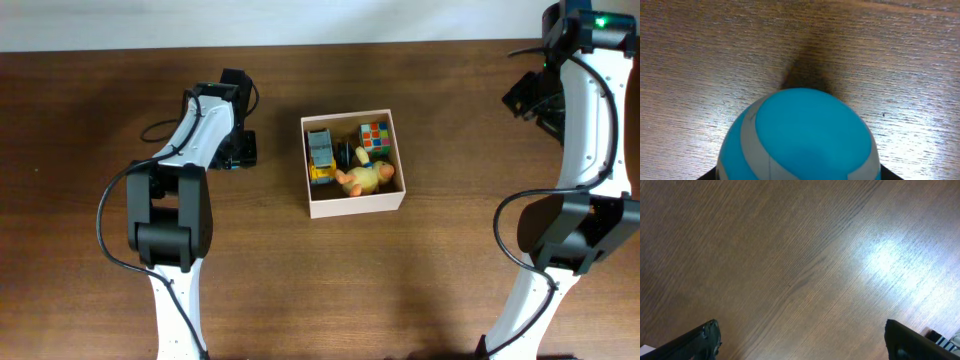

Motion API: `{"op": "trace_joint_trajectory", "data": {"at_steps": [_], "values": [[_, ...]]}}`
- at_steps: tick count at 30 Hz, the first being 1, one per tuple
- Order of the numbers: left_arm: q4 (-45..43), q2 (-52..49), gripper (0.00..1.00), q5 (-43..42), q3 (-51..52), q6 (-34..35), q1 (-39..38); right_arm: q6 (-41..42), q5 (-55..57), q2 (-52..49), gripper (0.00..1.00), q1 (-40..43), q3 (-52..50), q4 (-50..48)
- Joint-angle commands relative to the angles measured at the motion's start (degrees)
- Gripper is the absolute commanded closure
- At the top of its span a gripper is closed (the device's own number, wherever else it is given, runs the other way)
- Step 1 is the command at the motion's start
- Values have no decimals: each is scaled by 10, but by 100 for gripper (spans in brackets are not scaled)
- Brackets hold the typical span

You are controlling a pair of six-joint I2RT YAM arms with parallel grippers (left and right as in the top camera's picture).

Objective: Pack container
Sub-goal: 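Lower the left gripper and close it on the blue ball, then carry the blue ball right and lower it into the box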

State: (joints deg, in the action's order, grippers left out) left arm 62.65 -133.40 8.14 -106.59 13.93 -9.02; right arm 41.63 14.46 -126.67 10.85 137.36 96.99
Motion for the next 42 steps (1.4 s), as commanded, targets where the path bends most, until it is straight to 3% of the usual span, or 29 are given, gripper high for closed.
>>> {"op": "trace_joint_trajectory", "data": {"at_steps": [1, 13, 18, 28, 34, 42], "values": [[-12, -11, 45, -5, 9, -5, 2, 4, 1, 0, 1, 3, 9, 1], [-75, -11, 41, -6, 9, -5, 2, 5, 1, 0, 1, 3, 9, 1], [-80, -11, 62, -6, 9, -5, 2, 4, 1, 0, 2, 3, 9, 1], [-66, -10, 63, -20, 7, -5, 2, 4, 1, 0, 1, 3, 9, 1], [-10, -10, 64, -57, -43, -5, 2, 4, 1, 0, 1, 3, 9, 1], [140, -10, 64, -104, -178, -5, -1, 4, 1, 0, 1, 3, 9, 1]]}}
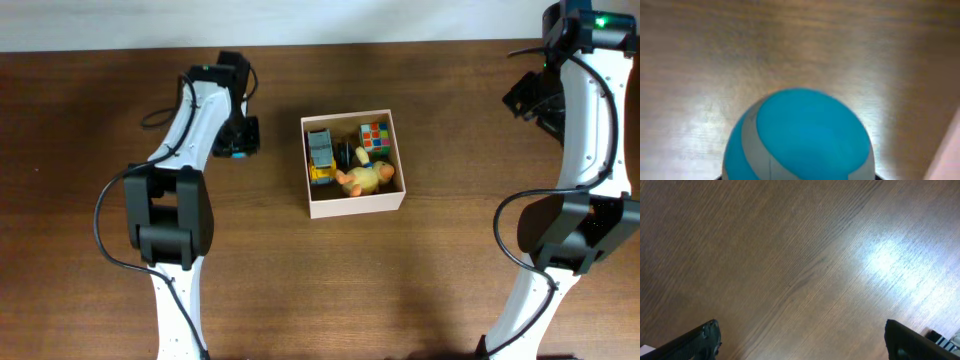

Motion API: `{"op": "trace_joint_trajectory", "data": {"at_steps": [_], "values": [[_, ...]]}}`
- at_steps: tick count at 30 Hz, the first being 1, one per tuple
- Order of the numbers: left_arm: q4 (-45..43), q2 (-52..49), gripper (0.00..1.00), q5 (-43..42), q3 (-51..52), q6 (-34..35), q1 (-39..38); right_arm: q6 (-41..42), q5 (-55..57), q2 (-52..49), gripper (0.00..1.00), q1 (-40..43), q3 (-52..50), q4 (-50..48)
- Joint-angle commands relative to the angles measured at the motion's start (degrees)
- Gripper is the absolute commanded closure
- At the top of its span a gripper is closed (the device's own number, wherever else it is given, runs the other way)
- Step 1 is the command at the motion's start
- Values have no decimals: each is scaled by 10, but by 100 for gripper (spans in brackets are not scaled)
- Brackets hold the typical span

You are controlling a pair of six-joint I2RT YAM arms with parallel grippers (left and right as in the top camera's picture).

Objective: Pack container
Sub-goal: 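Carry the blue ball right and lower it into the box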

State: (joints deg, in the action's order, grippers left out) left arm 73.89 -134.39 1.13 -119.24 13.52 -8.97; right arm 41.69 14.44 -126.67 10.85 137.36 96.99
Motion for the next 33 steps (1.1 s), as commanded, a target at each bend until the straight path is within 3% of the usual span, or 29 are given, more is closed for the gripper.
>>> {"op": "trace_joint_trajectory", "data": {"at_steps": [1, 6, 14, 23, 33], "values": [[52, 0, 64, -38, -71, -1, -3, 4, 2, 0, 1, 3, 9, 1], [143, 0, 64, -63, -147, -11, -19, 4, 2, 0, 1, 3, 9, 1], [221, 0, 64, -138, -207, -112, -77, 4, 2, 0, 1, 3, 9, 1], [227, 0, 64, -155, -207, -261, -167, 4, 2, 0, 1, 3, 9, 1], [228, -1, 63, -136, -207, -344, -248, 4, 2, 0, 1, 3, 9, 1]]}}
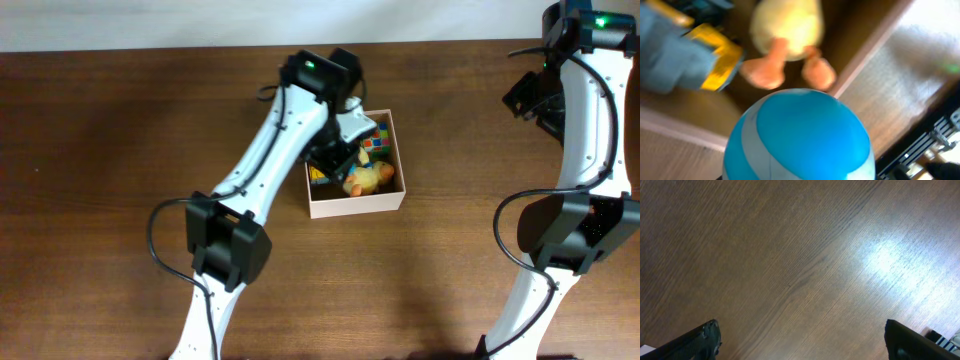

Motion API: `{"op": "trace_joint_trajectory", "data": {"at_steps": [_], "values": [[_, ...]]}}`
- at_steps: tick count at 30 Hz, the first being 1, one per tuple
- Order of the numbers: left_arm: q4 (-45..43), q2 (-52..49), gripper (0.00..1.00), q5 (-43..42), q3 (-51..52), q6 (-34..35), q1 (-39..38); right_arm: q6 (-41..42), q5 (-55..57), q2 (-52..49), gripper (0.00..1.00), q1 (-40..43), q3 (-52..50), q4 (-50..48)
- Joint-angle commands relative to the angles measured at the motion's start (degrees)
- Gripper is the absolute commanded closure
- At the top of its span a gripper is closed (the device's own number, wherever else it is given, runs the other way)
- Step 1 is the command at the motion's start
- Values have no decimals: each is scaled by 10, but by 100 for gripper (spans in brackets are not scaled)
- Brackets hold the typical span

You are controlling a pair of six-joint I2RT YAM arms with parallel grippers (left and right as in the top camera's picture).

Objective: Pack container
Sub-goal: 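Carry the blue ball right and lower it into the box, then open the left gripper and release the ball beside the chick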

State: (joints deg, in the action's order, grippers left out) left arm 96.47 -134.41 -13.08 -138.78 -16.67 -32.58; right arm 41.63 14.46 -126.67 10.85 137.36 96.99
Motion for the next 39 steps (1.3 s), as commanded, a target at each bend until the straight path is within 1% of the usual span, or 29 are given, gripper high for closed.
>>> {"op": "trace_joint_trajectory", "data": {"at_steps": [1, 10, 16, 22, 24, 25, 28, 29, 31, 39], "values": [[2, 0, 63, 19, -11, -43, -17, 4, 1, 0, 1, 3, 9, 1], [2, 0, 63, 69, 9, -42, -19, 4, 1, 0, 1, 3, 9, 1], [2, 0, 63, 72, 30, -42, -7, 4, 2, 0, 1, 3, 9, 1], [2, 0, 62, 96, 38, -42, -7, 4, 1, 0, 1, 3, 9, 1], [2, 0, 58, 96, 38, -42, -7, 4, 1, 0, 1, 3, 9, 1], [2, 0, 53, 96, 38, -42, -7, 5, 1, 0, 1, 3, 9, 1], [2, 0, 46, 95, 38, -42, -7, 5, 1, 0, 1, 3, 9, 1], [2, 0, 40, 95, 38, -42, -7, 4, 1, 0, 1, 3, 9, 1], [2, 0, 35, 96, 38, -42, -7, 4, 1, 0, 1, 3, 9, 1], [2, 0, 33, 99, 38, -42, -7, 4, 1, 0, 1, 3, 9, 1]]}}
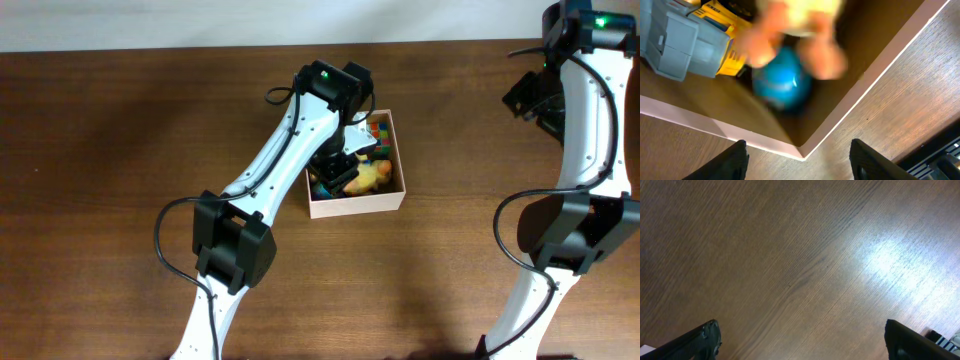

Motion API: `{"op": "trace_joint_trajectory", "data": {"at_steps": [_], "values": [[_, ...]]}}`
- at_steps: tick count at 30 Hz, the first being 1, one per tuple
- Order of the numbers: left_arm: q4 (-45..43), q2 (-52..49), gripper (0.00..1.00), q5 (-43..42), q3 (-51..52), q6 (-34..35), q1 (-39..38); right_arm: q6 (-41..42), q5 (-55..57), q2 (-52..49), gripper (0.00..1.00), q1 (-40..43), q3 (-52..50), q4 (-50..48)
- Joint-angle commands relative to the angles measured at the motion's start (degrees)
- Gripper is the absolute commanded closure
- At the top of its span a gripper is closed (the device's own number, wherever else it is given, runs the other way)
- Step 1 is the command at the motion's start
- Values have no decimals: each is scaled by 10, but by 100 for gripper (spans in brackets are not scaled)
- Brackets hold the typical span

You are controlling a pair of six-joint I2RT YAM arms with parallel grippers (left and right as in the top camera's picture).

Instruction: Pack container

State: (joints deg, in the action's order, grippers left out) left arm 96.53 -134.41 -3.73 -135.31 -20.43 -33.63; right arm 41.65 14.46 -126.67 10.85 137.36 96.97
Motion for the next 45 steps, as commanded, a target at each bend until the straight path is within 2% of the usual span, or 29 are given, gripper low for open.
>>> {"op": "trace_joint_trajectory", "data": {"at_steps": [1, 10, 14, 21, 28, 30, 31, 32, 33, 45], "values": [[2, 0, 33, 6, 3, -5, 3, 4, 1, 0, 1, 3, 9, 1], [-1, 0, 33, 27, -3, -1, 3, 4, 1, 0, 1, 3, 9, 1], [-1, 0, 33, 28, -37, 20, 6, 4, 1, 0, 1, 3, 9, 1], [-3, 0, 32, 129, -170, 165, 50, 4, 2, 0, 1, 3, 9, 1], [2, 8, 26, 129, -257, 320, 145, 4, 1, 0, 1, 3, 9, 1], [2, 10, 25, 112, -257, 326, 170, 4, 2, 0, 1, 3, 9, 1], [2, 10, 21, 99, -257, 326, 180, 4, 1, 0, 1, 3, 9, 1], [2, 10, 7, 85, -257, 326, 190, 4, 1, 0, 1, 3, 9, 1], [2, 10, 1, 79, -257, 326, 197, 4, 2, 0, 1, 3, 9, 1], [2, 10, 1, 78, -257, 326, 216, 4, 1, 0, 1, 3, 9, 1]]}}
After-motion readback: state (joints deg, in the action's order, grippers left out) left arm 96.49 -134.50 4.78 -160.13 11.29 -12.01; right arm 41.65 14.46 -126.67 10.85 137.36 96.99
